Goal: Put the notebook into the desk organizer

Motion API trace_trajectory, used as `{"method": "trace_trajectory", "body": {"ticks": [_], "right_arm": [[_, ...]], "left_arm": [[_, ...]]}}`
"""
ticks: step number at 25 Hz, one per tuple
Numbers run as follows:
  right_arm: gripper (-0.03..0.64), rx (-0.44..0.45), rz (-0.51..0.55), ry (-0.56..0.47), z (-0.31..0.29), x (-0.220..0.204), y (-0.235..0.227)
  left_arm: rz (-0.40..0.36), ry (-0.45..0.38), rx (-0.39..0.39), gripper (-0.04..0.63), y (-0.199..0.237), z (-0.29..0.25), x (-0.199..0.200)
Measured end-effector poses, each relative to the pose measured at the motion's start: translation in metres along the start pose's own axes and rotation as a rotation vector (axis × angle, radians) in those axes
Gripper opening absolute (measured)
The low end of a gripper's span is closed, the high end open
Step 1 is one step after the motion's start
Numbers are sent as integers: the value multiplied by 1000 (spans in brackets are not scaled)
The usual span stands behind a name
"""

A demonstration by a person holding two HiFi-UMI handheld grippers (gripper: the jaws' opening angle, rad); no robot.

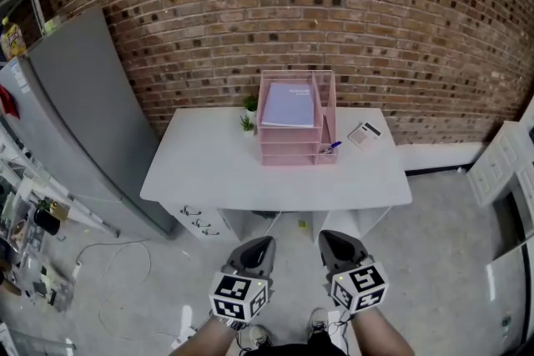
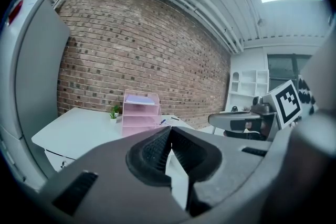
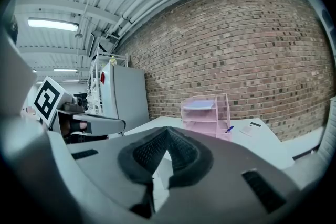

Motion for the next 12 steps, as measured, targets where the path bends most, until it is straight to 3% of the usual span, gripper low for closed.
{"method": "trace_trajectory", "body": {"ticks": [12], "right_arm": [[3,14,8,-4,9,-1,-10]], "left_arm": [[2,-7,12,6,-16,-2,2]]}}
Point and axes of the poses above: the fingertips, and each gripper's own axes: z backward along the fingers, y to its left, x out of its top, the point moved 8 cm from there along z, backward along the fingers, and after that the axes turned 14 degrees about y, right-handed, at the moved point
